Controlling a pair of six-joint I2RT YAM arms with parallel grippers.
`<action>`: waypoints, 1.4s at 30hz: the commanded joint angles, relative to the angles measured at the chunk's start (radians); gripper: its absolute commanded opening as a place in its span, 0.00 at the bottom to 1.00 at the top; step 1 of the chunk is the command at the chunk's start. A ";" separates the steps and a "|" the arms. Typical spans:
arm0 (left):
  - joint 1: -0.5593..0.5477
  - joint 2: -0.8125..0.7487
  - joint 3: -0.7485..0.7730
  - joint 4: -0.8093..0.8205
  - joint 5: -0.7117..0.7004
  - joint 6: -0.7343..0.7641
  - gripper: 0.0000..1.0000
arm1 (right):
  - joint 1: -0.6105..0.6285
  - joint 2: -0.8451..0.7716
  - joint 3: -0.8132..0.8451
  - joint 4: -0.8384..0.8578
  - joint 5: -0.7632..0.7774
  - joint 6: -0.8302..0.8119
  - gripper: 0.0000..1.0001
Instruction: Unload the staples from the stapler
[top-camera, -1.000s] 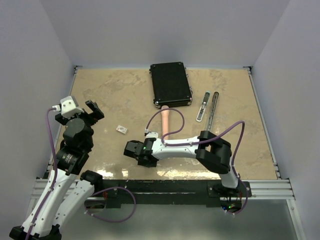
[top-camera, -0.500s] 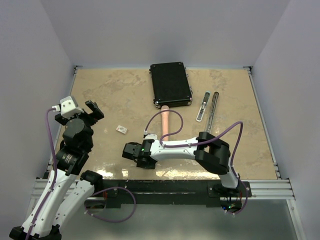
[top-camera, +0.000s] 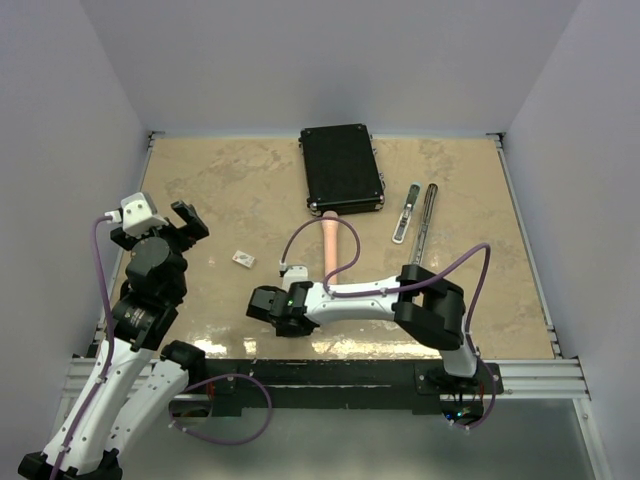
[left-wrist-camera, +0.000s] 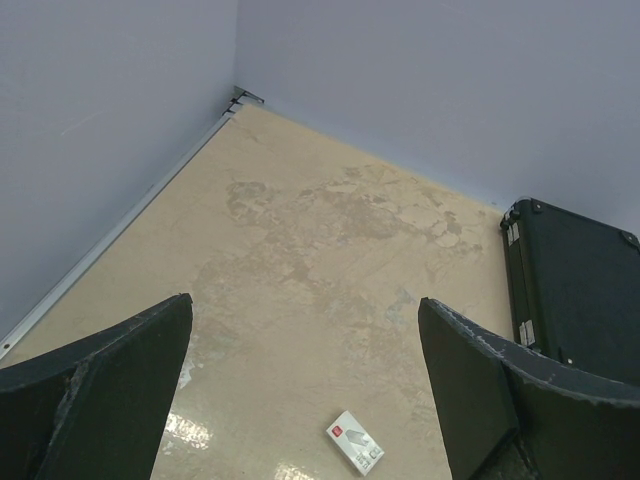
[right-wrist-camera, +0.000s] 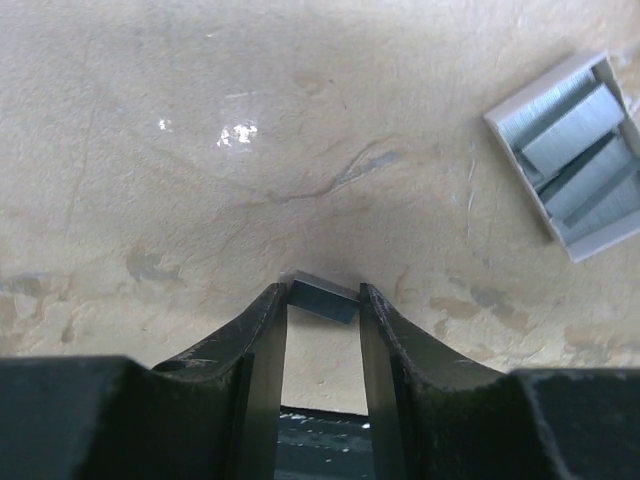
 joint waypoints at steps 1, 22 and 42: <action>-0.006 -0.004 -0.006 0.040 -0.011 0.012 1.00 | -0.018 -0.074 -0.082 0.126 0.067 -0.221 0.34; -0.011 0.007 -0.006 0.039 -0.016 0.010 1.00 | -0.090 -0.190 -0.122 0.231 0.029 -0.442 0.46; -0.011 0.007 -0.006 0.039 -0.018 0.013 1.00 | -0.114 -0.135 -0.153 0.273 -0.002 -0.455 0.51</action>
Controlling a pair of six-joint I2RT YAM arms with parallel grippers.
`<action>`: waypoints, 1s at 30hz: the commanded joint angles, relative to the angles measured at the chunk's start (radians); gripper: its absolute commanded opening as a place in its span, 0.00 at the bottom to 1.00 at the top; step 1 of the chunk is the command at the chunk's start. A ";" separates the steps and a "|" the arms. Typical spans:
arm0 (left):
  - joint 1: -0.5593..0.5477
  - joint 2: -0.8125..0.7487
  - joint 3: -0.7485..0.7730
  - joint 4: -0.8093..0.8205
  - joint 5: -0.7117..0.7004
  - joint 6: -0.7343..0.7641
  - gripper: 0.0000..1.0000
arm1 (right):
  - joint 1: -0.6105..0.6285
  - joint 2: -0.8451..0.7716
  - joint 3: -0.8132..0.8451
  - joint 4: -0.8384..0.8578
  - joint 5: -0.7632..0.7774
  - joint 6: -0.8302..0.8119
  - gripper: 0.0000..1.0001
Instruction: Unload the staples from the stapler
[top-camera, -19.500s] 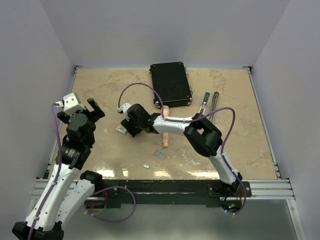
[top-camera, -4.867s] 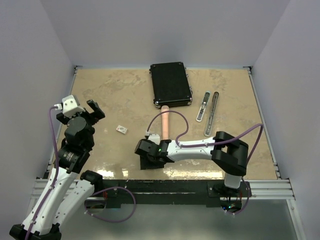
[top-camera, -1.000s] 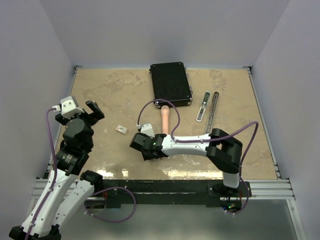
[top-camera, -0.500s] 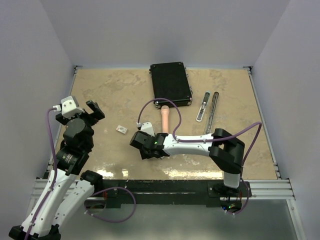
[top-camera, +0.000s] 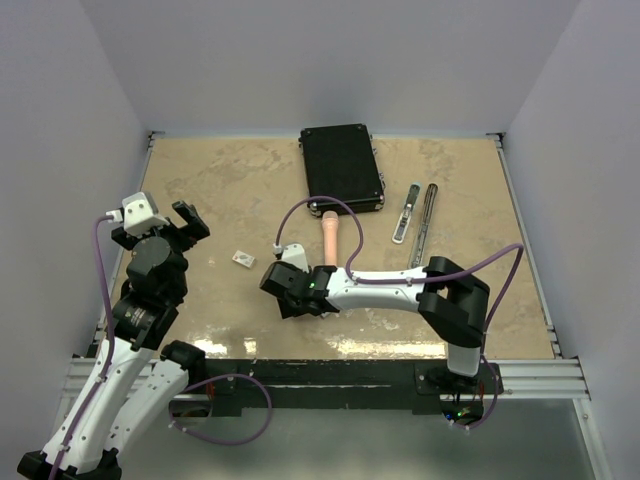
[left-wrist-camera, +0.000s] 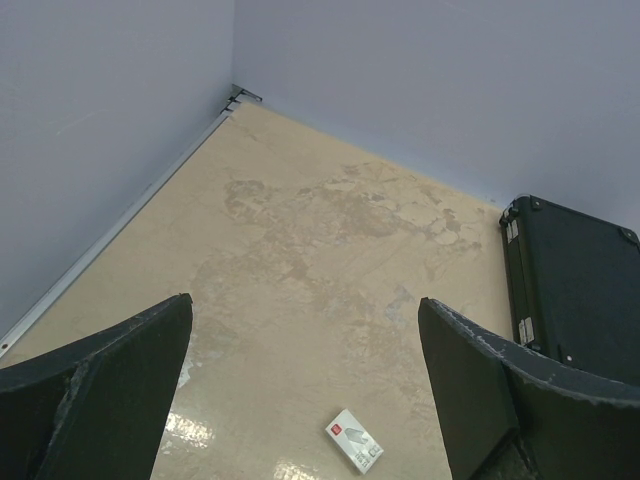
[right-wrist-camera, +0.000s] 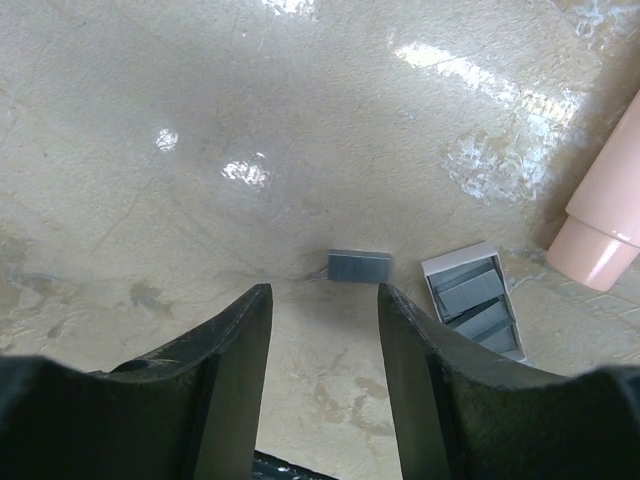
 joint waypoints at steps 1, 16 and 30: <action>-0.004 0.003 -0.006 0.039 -0.016 0.013 1.00 | -0.014 0.012 -0.021 0.033 -0.001 0.000 0.51; -0.006 0.009 -0.005 0.042 -0.018 0.015 1.00 | -0.028 0.043 -0.042 0.070 -0.013 -0.014 0.50; -0.004 0.009 -0.005 0.040 -0.018 0.015 1.00 | -0.037 0.053 -0.039 0.064 -0.009 -0.038 0.40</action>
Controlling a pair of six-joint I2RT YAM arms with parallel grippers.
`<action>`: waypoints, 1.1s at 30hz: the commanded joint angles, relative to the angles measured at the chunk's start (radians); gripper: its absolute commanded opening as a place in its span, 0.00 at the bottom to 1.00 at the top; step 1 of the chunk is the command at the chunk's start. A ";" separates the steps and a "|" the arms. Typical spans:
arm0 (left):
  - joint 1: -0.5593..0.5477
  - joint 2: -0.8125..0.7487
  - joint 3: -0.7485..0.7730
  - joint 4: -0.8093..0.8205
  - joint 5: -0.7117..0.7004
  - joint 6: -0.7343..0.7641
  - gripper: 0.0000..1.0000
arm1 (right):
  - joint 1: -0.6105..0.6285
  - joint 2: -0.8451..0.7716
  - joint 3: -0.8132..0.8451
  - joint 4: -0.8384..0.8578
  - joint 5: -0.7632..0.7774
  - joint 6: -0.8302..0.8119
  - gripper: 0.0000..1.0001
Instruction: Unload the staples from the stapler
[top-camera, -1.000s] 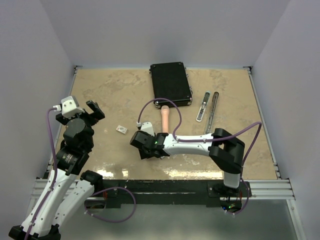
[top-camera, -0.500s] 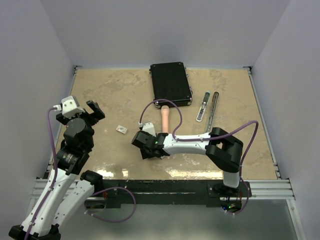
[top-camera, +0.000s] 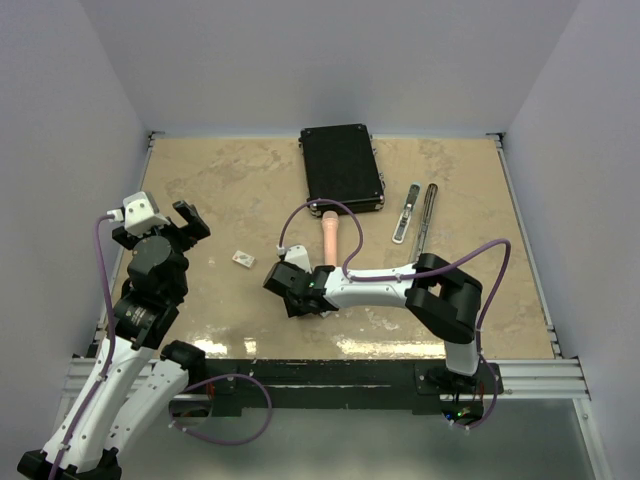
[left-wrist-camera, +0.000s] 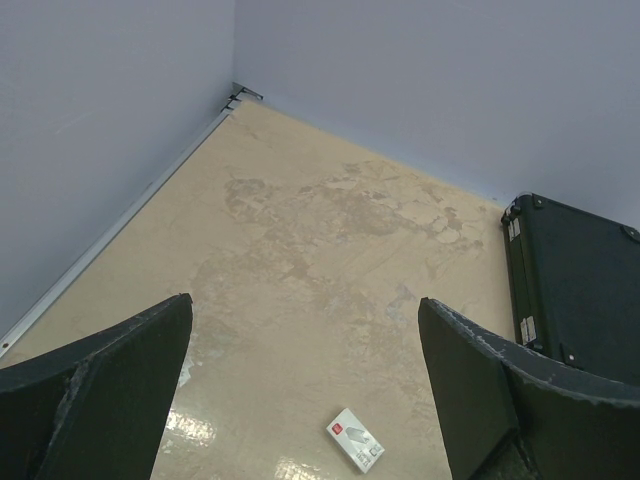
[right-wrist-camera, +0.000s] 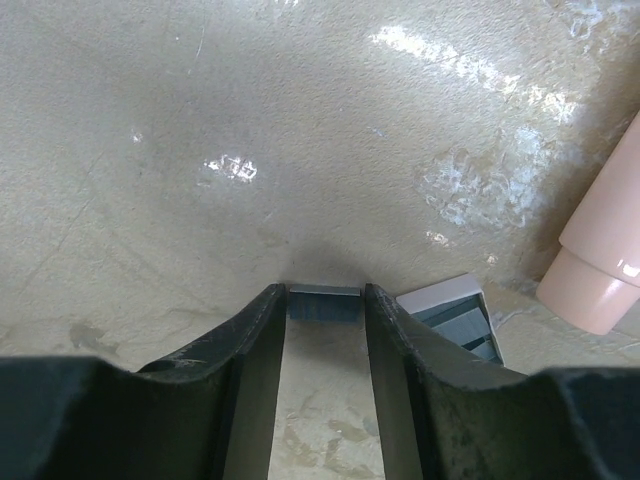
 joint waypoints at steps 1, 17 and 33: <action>-0.004 0.003 -0.005 0.042 -0.017 0.015 1.00 | -0.004 0.000 -0.001 0.006 0.000 -0.019 0.38; -0.004 0.003 -0.005 0.040 -0.020 0.015 1.00 | -0.002 -0.225 -0.015 -0.064 -0.029 -0.295 0.31; -0.004 0.014 -0.006 0.039 -0.019 0.015 1.00 | -0.054 -0.310 -0.203 0.018 -0.095 -0.447 0.35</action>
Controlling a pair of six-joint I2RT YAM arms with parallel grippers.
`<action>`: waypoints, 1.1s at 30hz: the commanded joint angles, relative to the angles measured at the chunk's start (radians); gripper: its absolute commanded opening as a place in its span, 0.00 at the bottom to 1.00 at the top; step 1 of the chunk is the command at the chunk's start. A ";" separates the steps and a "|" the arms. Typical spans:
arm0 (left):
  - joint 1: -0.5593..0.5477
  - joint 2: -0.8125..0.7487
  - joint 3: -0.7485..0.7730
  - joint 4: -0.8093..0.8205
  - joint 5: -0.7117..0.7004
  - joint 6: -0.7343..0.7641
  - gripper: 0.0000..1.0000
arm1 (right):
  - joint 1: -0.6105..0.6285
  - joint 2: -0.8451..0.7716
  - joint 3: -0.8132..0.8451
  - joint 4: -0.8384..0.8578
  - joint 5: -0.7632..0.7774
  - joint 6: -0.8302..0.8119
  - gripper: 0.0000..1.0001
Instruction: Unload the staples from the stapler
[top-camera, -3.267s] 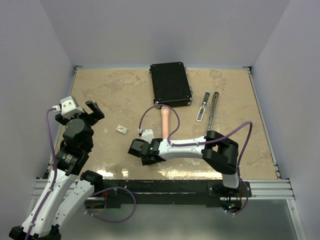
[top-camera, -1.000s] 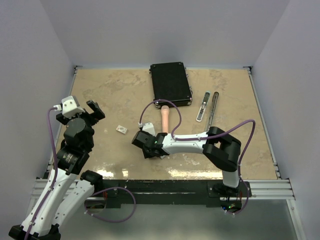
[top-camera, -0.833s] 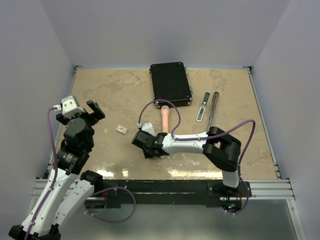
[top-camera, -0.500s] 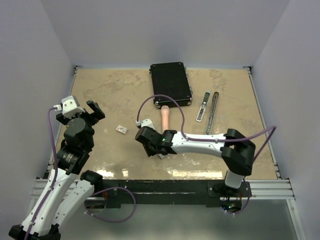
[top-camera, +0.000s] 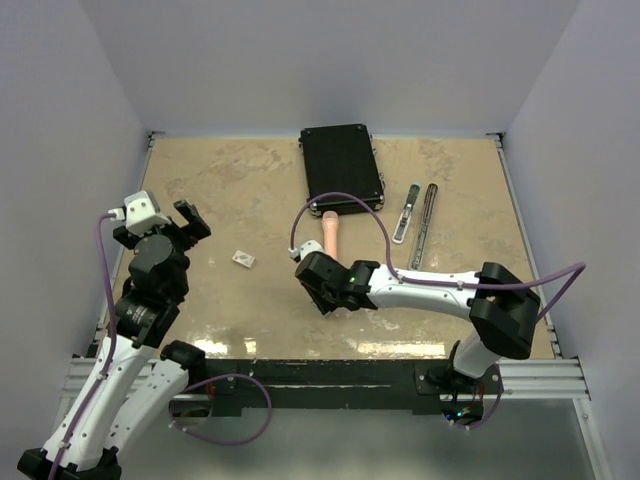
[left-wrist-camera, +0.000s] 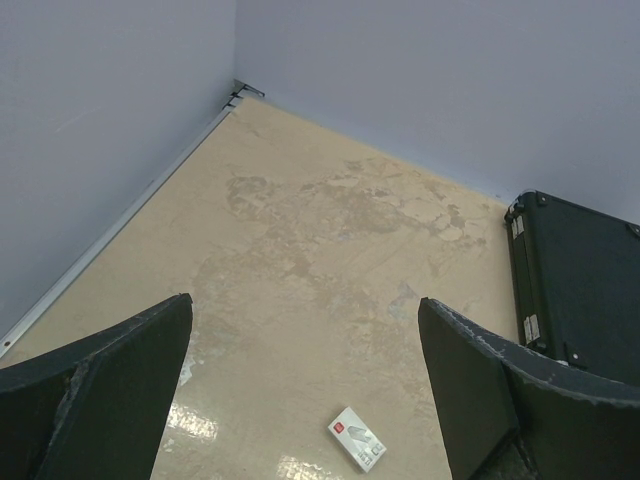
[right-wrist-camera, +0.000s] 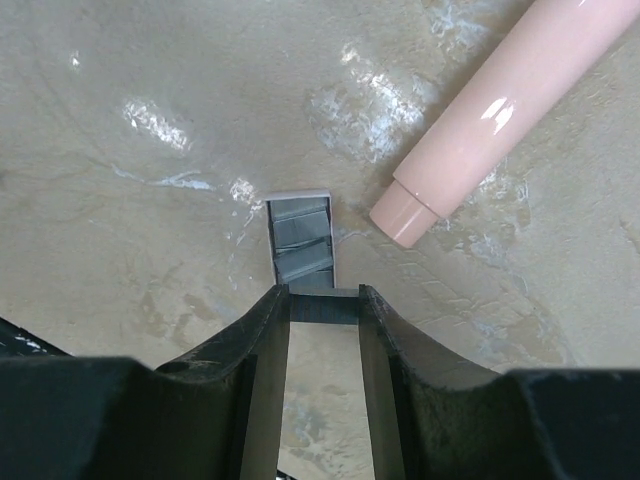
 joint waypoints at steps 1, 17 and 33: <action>-0.004 0.006 -0.006 0.040 -0.017 0.015 1.00 | -0.005 0.010 -0.026 0.063 -0.037 -0.048 0.35; -0.004 0.009 -0.006 0.039 -0.021 0.016 1.00 | -0.006 0.049 -0.048 0.106 -0.055 -0.037 0.36; -0.004 0.006 -0.005 0.040 -0.023 0.015 1.00 | -0.008 0.084 -0.036 0.097 -0.038 -0.048 0.38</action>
